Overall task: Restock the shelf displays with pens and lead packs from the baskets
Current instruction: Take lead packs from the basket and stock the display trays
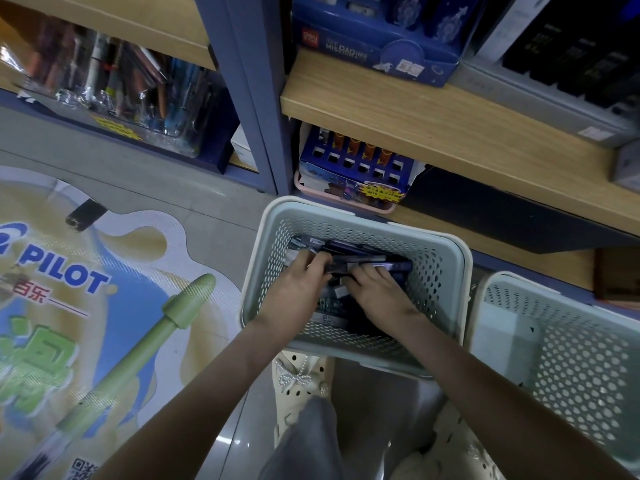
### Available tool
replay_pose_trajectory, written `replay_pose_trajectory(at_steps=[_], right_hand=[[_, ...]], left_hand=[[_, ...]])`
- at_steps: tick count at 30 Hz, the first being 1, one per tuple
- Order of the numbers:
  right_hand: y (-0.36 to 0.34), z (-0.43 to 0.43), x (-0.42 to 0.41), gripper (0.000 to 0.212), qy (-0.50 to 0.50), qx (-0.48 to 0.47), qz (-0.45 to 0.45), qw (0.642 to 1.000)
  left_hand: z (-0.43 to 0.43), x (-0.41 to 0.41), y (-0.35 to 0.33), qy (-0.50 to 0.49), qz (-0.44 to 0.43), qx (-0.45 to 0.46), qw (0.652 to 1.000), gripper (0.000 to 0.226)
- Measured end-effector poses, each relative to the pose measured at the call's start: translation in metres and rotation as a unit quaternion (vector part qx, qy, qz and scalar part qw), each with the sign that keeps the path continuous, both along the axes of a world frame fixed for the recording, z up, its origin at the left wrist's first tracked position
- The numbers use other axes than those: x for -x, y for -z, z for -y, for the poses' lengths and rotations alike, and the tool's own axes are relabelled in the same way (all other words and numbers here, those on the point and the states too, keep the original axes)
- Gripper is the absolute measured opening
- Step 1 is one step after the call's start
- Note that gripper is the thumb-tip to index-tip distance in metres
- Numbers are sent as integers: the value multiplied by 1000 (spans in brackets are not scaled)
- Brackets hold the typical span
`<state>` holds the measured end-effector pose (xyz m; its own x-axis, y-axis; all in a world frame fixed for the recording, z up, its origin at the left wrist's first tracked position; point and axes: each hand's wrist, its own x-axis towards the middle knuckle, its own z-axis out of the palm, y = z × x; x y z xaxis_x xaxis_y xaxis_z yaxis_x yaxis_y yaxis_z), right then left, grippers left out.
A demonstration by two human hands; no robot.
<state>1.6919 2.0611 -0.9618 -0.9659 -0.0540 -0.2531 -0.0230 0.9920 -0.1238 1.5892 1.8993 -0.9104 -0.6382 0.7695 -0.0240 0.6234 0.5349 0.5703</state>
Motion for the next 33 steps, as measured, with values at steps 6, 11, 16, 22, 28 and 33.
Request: replay_pose_trajectory(at_steps=[6,11,16,22,28,33], right_hand=[[-14,1,5,20,108,177,-63,976],[-61,-3,27,3,373,494,30,785],[-80,-1,37,15,407,613,52,675],[-72,14,39,13,353,566,32,744],[-38,-10,10,67,110,113,121,980],[-20,-6,6,99,69,-7,218,974]], left_hand=[[-11,2,-12,-92,231,-3,969,39],[-18,10,-14,-173,393,-55,901,41],[-14,16,-14,-135,541,-89,825,23],[-11,10,-16,-74,592,-64,800,26],[-13,13,-17,-259,607,-112,743,13],[-17,11,-15,-278,578,-68,764,13]])
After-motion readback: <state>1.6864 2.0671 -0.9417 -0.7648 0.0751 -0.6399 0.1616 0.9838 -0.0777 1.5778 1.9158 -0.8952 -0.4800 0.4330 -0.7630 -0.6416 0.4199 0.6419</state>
